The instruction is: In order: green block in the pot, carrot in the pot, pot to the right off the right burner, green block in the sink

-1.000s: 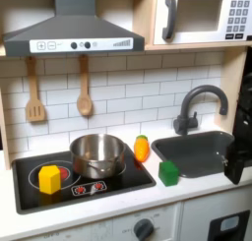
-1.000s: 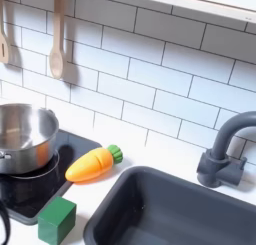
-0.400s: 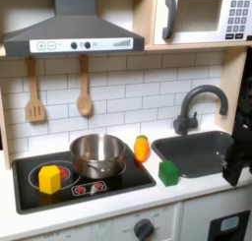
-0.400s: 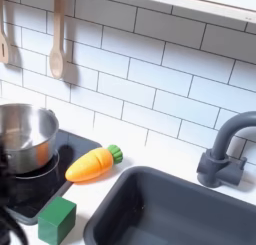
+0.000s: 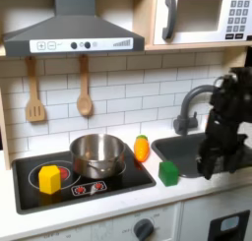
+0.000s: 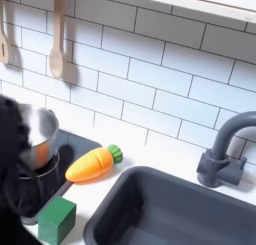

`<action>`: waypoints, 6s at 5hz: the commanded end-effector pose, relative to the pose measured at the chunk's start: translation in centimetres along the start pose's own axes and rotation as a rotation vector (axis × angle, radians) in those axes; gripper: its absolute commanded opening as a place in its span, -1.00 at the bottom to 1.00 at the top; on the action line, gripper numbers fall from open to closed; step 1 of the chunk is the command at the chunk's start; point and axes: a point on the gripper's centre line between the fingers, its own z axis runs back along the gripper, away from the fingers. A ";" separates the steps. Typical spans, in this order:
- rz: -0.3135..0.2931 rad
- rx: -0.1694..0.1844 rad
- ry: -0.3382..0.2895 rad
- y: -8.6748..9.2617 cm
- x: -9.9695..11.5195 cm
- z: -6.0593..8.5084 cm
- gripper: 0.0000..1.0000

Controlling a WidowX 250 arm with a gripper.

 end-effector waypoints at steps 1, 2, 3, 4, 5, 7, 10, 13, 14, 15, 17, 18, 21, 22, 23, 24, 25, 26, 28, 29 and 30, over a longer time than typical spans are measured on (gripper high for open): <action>-0.003 -0.020 -0.014 1.1 2.5 -0.7 1.00; -0.023 -0.031 -0.033 1.4 3.3 -1.0 1.00; -0.029 -0.044 -0.033 1.5 4.1 -1.4 1.00; -0.050 -0.059 -0.040 1.3 4.9 -2.0 1.00; -0.049 -0.070 -0.043 1.3 6.0 -2.3 1.00; -0.026 -0.083 -0.048 1.0 8.9 -3.2 1.00; -0.058 -0.091 -0.029 -0.4 10.5 -4.4 1.00; -0.077 -0.051 -0.020 0.3 11.6 -6.6 1.00; -0.077 -0.049 -0.003 0.4 11.7 -7.5 1.00; -0.091 -0.051 0.019 0.4 11.5 -8.3 1.00; -0.110 -0.054 0.052 0.3 10.8 -9.6 1.00; -0.106 -0.053 0.058 0.5 10.8 -9.9 -1.00; -0.082 -0.085 0.038 0.5 10.9 -8.3 -1.00; -0.083 -0.100 0.042 0.3 11.2 -7.1 -1.00; -0.070 -0.095 -0.018 0.4 12.5 -4.1 -1.00; -0.028 -0.083 -0.068 1.2 13.9 -2.6 -1.00; 0.014 -0.067 -0.124 1.9 15.6 -1.3 -1.00; 0.051 -0.051 -0.161 2.6 17.2 -0.5 -1.00; 0.109 -0.012 -0.195 3.8 19.6 -0.3 -1.00; 0.181 0.035 -0.216 6.0 21.3 -0.1 -1.00; 0.218 0.075 -0.225 7.4 21.5 0.0 -1.00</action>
